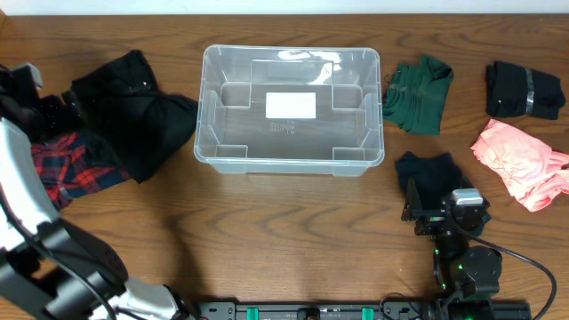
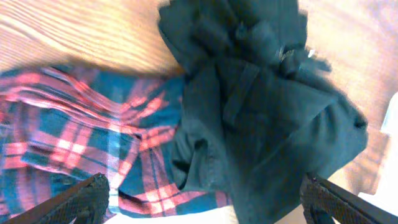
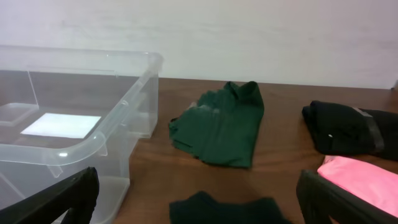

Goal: Pack container
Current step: 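Move the left gripper over the black jacket on the left, then lower the left gripper and grasp the black jacket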

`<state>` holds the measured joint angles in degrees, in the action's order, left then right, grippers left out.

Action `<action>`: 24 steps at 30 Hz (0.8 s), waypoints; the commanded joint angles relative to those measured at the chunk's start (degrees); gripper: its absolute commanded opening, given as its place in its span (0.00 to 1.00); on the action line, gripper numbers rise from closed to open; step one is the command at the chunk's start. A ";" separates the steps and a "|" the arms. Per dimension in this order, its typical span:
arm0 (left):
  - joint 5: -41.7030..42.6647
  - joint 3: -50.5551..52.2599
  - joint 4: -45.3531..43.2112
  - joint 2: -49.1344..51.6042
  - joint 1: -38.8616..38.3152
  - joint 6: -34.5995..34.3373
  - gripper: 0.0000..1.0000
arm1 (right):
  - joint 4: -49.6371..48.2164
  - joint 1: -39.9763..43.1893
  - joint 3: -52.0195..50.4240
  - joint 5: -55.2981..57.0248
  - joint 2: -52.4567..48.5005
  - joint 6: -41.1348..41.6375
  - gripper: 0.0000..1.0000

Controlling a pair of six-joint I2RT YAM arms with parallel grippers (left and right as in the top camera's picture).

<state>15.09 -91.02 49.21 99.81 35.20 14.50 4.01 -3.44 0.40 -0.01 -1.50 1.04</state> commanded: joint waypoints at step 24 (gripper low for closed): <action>0.96 -0.37 -5.33 11.43 -1.99 8.83 0.98 | 0.24 0.48 -0.09 0.61 -0.07 0.39 0.99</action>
<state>15.29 -91.22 45.25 110.50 34.46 21.30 4.01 -3.44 0.40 -0.01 -1.50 1.04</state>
